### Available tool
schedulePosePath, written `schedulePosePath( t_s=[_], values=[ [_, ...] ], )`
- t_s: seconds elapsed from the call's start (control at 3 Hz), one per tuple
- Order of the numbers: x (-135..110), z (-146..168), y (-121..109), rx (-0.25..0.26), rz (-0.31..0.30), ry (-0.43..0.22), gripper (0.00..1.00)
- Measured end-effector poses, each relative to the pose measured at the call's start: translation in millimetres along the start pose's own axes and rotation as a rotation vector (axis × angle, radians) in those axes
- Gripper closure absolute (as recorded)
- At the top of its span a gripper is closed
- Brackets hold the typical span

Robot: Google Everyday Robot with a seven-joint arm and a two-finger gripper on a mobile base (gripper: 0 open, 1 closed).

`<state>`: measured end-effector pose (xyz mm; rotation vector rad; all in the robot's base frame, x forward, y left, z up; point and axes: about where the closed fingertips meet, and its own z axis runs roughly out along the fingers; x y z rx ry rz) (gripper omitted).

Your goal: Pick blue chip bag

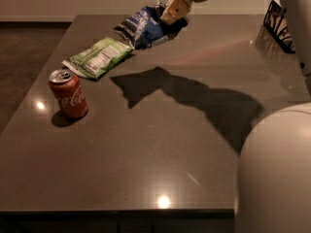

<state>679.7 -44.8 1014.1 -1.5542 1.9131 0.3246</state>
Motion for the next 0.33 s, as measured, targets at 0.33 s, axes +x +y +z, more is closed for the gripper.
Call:
schedulePosePath(
  t_s=[0.33],
  values=[
    [0.0,0.1,0.0,0.000,0.000,0.000,1.00]
  ],
)
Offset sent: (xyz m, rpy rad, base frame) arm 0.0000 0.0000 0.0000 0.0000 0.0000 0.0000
